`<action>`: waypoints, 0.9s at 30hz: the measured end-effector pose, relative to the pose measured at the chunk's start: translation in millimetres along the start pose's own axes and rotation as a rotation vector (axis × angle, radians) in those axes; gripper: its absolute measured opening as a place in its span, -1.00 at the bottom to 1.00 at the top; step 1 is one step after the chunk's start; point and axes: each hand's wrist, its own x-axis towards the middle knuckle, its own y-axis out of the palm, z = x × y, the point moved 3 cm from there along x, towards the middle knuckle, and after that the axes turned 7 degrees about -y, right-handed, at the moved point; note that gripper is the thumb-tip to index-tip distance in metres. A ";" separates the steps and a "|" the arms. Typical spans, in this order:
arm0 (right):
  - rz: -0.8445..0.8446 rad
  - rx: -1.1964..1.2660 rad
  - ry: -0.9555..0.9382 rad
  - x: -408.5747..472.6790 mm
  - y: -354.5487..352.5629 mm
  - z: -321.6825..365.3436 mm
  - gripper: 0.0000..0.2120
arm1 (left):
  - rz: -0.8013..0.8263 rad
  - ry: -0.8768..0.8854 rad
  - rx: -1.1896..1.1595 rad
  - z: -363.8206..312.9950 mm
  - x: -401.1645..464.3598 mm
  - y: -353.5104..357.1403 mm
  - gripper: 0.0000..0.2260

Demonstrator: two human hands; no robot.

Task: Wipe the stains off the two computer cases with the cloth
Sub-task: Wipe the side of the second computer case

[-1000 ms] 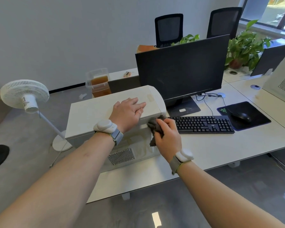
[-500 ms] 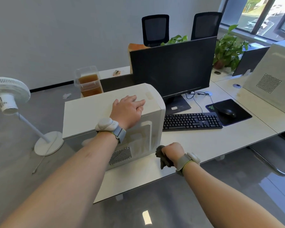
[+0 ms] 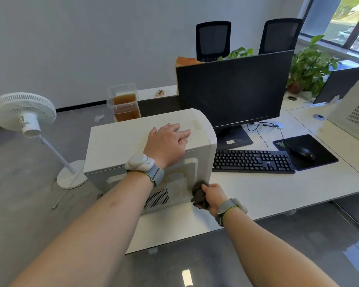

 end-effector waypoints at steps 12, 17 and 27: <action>-0.112 0.233 -0.323 -18.9 -6.1 53.1 -0.86 | -0.011 -0.031 -0.025 -1.0 1.0 -0.1 -0.62; 0.116 0.258 -0.264 -38.8 -10.3 66.8 -0.56 | 0.000 -0.028 -0.033 -2.3 0.5 0.0 -0.64; -0.139 0.148 0.059 2.1 -31.0 -18.9 -0.66 | 0.028 -0.070 0.003 -12.4 15.8 -15.2 -0.65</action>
